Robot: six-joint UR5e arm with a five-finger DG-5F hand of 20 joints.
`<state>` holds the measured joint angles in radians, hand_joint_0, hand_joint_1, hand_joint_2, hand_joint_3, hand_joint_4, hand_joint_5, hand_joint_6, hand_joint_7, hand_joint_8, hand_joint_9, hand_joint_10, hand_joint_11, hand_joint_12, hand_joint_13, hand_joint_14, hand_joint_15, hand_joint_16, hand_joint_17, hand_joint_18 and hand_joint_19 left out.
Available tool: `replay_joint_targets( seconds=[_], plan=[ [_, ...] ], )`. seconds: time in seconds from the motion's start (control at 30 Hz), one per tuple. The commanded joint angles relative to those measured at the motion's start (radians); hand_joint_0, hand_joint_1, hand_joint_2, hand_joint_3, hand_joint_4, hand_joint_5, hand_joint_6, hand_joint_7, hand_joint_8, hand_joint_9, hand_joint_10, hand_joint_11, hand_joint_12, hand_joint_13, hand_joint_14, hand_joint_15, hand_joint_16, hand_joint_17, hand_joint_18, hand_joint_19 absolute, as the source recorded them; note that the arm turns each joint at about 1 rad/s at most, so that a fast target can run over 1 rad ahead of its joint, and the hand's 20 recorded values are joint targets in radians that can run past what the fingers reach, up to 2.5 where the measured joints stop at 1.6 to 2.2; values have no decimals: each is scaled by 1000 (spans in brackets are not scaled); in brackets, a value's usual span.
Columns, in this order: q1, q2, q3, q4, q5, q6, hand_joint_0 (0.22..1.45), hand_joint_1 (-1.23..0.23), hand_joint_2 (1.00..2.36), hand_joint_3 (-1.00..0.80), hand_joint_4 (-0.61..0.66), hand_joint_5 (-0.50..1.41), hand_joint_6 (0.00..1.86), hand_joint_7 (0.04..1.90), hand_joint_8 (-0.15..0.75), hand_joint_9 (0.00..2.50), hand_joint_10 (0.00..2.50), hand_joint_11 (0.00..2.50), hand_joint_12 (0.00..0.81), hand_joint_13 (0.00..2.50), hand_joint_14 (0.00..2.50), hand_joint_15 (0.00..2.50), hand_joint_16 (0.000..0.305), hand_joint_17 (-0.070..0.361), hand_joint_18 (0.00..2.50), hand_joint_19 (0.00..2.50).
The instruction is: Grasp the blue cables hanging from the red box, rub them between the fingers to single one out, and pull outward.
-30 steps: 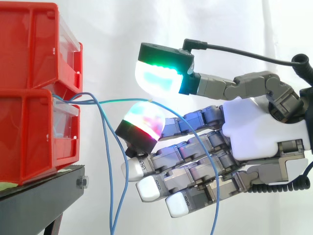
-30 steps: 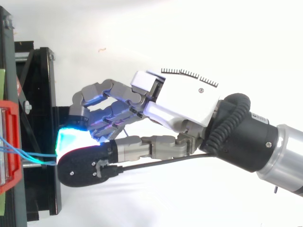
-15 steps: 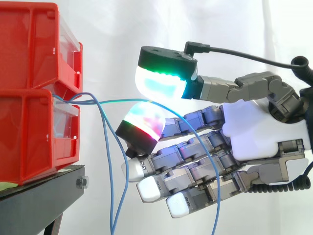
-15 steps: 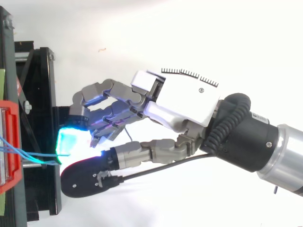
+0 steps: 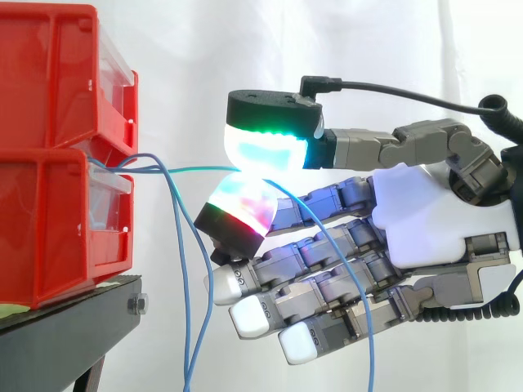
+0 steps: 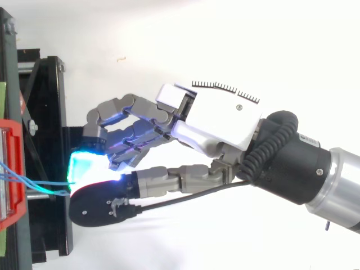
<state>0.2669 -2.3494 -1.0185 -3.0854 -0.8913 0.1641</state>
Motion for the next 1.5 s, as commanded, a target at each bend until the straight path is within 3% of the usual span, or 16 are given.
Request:
replay_joint_targets(
  seconds=[0.0,0.2,0.67,1.13,1.3,1.47],
  plan=[
    [-2,1,1,-1,0,0,569,-701,1021,-132,57,-151,900,1178,273,799,16,545,402,773,23,642,52,117,634,707],
    [2,-1,3,-6,0,0,538,-673,1012,-342,102,-152,890,1131,275,806,14,556,408,774,23,658,53,120,630,714],
    [0,-1,8,-12,0,0,489,-681,1002,-476,121,-151,880,1141,291,809,16,549,424,778,22,654,57,129,633,709],
    [0,-1,9,-12,0,0,553,-664,1019,-188,106,-146,880,1195,279,819,15,554,409,778,22,658,53,119,620,718],
    [2,1,9,-12,0,0,556,-694,1015,-21,67,-133,899,1170,317,849,12,538,451,818,18,639,62,140,701,672],
    [0,-1,9,-13,-1,-2,562,-704,1011,13,24,-129,903,1176,316,855,12,546,456,810,21,641,64,143,710,661]
  ],
)
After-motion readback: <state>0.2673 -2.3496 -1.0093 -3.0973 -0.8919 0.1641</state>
